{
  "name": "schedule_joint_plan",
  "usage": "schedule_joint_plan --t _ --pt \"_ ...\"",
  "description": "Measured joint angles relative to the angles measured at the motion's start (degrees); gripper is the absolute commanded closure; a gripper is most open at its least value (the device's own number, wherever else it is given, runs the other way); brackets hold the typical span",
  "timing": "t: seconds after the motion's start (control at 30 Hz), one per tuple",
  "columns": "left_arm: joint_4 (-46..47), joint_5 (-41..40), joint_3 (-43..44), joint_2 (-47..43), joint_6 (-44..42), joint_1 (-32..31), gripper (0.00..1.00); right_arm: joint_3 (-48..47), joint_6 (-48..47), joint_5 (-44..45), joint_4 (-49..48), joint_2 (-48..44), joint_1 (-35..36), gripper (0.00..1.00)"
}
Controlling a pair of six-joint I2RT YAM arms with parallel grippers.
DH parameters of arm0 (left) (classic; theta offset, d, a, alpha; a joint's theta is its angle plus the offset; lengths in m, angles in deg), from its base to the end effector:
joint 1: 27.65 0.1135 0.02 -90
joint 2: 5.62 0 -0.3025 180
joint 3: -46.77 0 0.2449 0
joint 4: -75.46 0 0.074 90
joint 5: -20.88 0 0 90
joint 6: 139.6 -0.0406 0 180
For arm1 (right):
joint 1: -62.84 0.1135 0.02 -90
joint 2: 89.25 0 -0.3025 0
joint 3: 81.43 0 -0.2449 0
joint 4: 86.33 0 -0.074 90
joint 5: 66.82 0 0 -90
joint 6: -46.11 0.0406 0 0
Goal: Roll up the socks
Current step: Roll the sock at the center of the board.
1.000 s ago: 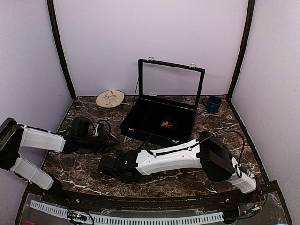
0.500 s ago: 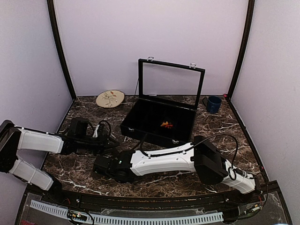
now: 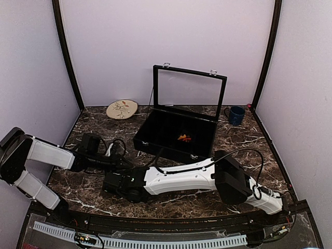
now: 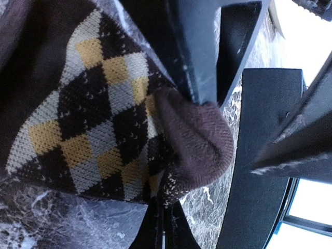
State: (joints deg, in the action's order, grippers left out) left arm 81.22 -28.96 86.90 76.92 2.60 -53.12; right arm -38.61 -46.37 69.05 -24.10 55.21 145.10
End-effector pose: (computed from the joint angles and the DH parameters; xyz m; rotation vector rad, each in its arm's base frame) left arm 0.2107 -0.1293 0.1856 -0.1275 2.4674 -1.4576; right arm 0.1023 0.5360 0.1625 -1.4345 1.8363 -0.4850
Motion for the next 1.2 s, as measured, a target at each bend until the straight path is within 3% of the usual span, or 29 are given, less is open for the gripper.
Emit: schedule_joint_plan --t 0.1,0.3,0.67,1.2 --pt "1.36 1.77 -0.02 2.23 0.15 0.07 0.75 0.02 0.02 -0.13 -0.02 0.0 0.15 1.0" --pt "3.15 3.58 -0.2 3.58 0.46 0.09 1.0 0.02 0.04 -0.48 -0.15 0.0 0.22 1.0" --pt "2.99 2.05 -0.17 3.5 -0.2 0.09 1.0 2.36 1.4 -1.31 -1.73 -0.24 0.2 1.0" --pt "2.38 0.79 0.35 4.57 -3.5 0.09 1.0 14.97 12.92 -11.58 -5.62 -12.74 -4.39 0.73"
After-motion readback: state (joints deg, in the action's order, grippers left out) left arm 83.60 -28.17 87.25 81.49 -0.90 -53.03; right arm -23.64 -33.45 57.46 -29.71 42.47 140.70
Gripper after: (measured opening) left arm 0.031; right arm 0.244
